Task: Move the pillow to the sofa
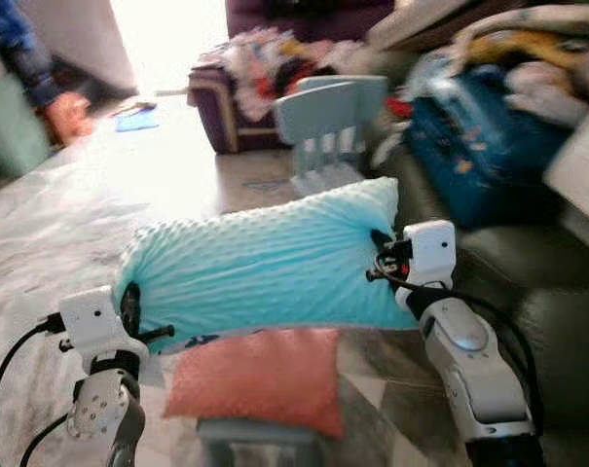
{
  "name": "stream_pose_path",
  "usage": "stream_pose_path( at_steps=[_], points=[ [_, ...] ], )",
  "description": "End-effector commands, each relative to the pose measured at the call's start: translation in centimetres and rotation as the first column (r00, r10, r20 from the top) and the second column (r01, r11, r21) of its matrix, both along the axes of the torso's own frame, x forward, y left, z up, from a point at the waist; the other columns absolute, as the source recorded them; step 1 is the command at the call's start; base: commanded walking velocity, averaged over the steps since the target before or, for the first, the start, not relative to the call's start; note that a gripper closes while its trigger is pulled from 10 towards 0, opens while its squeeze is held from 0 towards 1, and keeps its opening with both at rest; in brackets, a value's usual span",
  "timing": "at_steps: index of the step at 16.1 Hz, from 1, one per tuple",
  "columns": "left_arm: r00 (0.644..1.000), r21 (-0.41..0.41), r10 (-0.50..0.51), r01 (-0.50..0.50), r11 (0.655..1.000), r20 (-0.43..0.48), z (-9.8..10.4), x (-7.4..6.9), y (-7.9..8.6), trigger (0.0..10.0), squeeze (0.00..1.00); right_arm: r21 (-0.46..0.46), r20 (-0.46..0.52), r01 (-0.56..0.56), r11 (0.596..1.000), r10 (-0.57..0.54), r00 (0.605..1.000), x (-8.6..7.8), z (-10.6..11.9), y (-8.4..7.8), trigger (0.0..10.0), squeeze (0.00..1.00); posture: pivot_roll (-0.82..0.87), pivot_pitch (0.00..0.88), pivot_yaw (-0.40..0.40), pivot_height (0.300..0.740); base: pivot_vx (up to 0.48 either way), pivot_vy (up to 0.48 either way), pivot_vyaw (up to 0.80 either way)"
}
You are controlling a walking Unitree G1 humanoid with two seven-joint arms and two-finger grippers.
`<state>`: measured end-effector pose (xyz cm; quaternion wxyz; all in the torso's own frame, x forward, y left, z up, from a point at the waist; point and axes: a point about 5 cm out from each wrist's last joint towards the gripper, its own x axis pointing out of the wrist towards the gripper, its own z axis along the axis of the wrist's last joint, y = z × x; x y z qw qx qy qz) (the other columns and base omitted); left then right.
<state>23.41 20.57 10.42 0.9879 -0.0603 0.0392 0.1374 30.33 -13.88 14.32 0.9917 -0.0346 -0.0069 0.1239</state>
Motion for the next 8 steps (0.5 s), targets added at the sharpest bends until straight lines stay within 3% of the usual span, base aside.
stream_pose_path(
  at_steps=[1, 5, 8],
  points=[
    [0.999, 0.026, 0.05, -0.049, 0.998, -0.01, 0.02, -0.3, 0.92, 10.0, 0.0, -0.005, 0.037, 0.048, 0.999, -0.048, 0.998, 0.02, 0.96, -0.94, 10.0, 0.0, -0.18, 0.0, 0.075, 0.74, -0.33, 0.0, 0.0],
    [0.999, 0.02, 0.048, -0.048, 0.999, -0.016, -0.07, -0.23, 0.93, 10.0, 0.0, -0.008, 0.041, 0.057, 0.998, -0.057, 0.998, 0.06, 1.0, -0.99, 10.0, 0.0, -0.18, 0.001, 0.078, 0.74, -0.322, 0.0, 0.0],
    [0.999, 0.019, 0.045, -0.045, 0.999, -0.018, -0.08, -0.14, 0.89, 10.0, 0.0, 0.04, 0.006, 0.013, 0.999, -0.014, 1.0, -0.14, 0.85, -0.71, 10.0, 0.0, -0.18, 0.0, 0.079, 0.74, -0.316, 0.0, 0.0]
  ],
)
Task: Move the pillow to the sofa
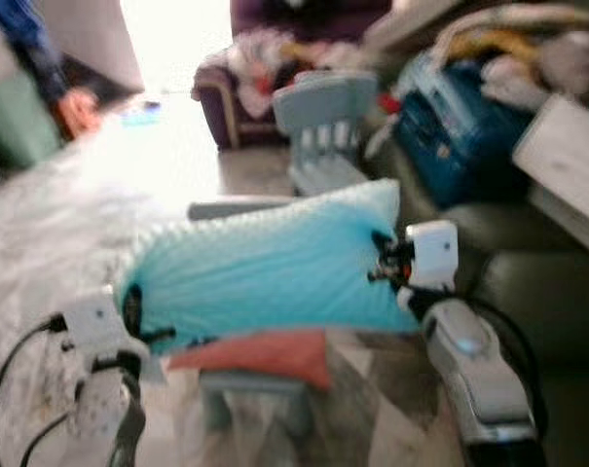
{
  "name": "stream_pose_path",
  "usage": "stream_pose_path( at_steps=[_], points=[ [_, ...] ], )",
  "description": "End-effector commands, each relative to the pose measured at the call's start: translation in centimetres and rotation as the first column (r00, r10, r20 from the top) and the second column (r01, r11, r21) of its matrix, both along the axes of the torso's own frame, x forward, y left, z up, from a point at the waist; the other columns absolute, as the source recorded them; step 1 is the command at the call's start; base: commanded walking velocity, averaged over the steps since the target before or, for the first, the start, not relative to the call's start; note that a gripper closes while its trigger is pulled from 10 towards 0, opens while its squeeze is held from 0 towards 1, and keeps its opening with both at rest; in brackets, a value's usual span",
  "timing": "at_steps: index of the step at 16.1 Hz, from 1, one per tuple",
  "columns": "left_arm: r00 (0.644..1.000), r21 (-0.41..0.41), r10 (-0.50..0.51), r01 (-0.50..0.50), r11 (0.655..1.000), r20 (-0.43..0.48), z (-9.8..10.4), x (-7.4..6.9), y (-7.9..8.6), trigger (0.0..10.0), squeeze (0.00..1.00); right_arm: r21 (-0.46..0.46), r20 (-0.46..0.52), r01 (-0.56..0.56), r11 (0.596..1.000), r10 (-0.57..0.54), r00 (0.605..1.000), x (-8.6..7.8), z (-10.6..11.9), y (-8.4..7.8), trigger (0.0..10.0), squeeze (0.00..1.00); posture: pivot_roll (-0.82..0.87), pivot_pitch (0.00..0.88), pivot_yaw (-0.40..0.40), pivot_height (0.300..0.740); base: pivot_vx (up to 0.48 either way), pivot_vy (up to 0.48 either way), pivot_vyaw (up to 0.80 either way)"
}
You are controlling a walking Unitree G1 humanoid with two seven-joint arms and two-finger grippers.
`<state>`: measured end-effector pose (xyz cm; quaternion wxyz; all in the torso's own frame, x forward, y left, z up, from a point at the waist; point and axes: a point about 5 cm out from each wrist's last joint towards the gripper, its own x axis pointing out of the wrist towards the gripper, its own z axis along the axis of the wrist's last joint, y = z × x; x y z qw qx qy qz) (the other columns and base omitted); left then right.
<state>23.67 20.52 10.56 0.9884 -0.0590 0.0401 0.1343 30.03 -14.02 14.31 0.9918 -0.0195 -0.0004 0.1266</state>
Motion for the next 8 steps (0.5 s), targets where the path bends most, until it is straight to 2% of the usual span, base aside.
stream_pose_path(
  at_steps=[1, 4, 7, 8],
  points=[
    [0.999, 0.016, 0.052, -0.051, 0.999, -0.016, -0.23, -0.41, 0.92, 10.0, 0.0, -0.001, 0.025, 0.018, 1.0, -0.018, 1.0, 0.14, 0.89, -0.6, 10.0, 0.0, -0.18, 0.001, 0.08, 0.74, -0.311, 0.0, 0.0],
    [0.999, 0.016, 0.049, -0.049, 0.999, -0.02, -0.27, -0.38, 0.86, 10.0, 0.0, -0.004, 0.017, 0.019, 1.0, -0.019, 1.0, 0.13, 0.82, -0.56, 10.0, 0.0, -0.19, 0.001, 0.081, 0.74, -0.314, 0.0, 0.0],
    [0.999, 0.014, 0.046, -0.046, 0.999, -0.021, -0.29, -0.32, 0.79, 10.0, 0.0, -0.051, 0.039, 0.041, 0.998, -0.039, 0.998, 0.16, 0.83, -0.58, 10.0, 0.0, -0.19, 0.003, 0.08, 0.74, -0.315, 0.0, 0.0],
    [0.999, 0.014, 0.046, -0.045, 0.999, -0.022, -0.29, -0.31, 0.77, 10.0, 0.0, -0.026, 0.035, 0.047, 0.999, -0.046, 0.998, 0.21, 0.84, -0.64, 10.0, 0.0, -0.19, 0.004, 0.079, 0.74, -0.315, 0.0, 0.0]
  ],
)
